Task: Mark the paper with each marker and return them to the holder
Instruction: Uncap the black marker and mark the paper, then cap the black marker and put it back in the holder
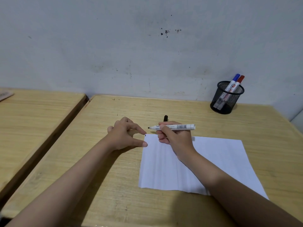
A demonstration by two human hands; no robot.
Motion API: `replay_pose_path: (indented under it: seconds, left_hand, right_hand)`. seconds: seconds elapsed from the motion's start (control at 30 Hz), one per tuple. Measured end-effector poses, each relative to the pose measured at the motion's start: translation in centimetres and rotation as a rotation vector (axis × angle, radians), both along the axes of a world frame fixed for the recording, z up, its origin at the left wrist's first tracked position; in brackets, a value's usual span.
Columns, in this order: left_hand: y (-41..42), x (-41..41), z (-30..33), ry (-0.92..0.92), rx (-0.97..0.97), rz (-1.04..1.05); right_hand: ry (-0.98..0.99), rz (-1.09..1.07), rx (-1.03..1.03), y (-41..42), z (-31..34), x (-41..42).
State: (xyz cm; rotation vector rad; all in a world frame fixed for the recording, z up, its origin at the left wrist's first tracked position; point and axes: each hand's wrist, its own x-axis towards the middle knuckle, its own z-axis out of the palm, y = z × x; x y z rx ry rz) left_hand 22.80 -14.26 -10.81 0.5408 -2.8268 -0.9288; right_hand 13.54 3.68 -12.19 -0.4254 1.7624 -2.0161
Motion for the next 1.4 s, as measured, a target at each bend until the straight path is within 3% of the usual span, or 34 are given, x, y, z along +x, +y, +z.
replay_pose_path:
  seconds: [0.13,0.3,0.7,0.77,0.9,1.0,1.4]
  left_hand:
    - [0.2,-0.8,0.4,-0.005,0.019,0.004]
    - [2.2,-4.0,1.4,0.195,0.057,0.041]
    - [4.6,-9.5,2.2,0.129,-0.087,-0.146]
    - [4.8,-9.6,2.4,0.175,0.025,-0.114]
    - [6.0,-9.0,4.1,0.353,0.631,-0.085]
    - [6.9,-8.5,5.0,0.402,0.883,-0.15]
    - [9.6,-8.2,5.5,0.381,0.943,-0.235]
  right_hand:
    - [-0.178,-0.036,-0.126,0.4,1.4,-0.4]
    - [-0.382,-0.086,-0.292,1.2,2.9,-1.1]
    - [-0.117,-0.175,-0.264,5.6,5.1,-2.4]
    - [-0.08,-0.198,-0.245,6.2,5.4,-2.4]
    - [0.03,-0.231,-0.223,7.2,5.9,-2.5]
    - [0.091,-0.251,-0.214,7.8,6.1,-2.6]
    - [0.181,-0.211,-0.175,9.5,6.3,-3.3]
